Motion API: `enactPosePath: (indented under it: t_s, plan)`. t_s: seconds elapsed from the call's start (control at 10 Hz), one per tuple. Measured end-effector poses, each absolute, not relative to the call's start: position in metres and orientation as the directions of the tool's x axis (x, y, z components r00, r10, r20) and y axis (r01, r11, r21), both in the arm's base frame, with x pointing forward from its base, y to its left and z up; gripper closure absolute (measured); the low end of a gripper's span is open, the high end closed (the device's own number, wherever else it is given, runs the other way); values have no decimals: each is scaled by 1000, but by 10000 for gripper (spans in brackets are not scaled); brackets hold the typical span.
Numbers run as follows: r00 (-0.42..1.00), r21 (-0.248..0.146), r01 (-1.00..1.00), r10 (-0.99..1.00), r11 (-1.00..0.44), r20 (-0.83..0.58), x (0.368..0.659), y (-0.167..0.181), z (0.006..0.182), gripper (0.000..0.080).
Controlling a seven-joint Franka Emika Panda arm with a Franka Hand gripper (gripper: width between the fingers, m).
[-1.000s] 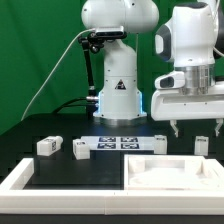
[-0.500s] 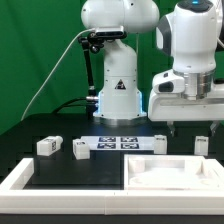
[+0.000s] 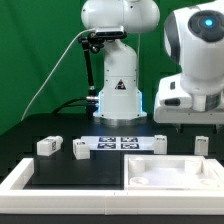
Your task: Assemble one leg
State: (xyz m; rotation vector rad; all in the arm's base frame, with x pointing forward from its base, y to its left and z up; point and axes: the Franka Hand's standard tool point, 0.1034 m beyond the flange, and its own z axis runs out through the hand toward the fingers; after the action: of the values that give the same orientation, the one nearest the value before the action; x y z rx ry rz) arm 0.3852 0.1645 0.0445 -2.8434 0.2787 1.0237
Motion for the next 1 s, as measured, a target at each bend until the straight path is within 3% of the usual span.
enactPosePath:
  t_s: [0.2, 1.0]
  plan:
    - [636, -28, -221, -122, -975, -762, 380, 164, 38, 150]
    - [605, 11, -214, -142, -977, -783, 361, 178, 10, 150]
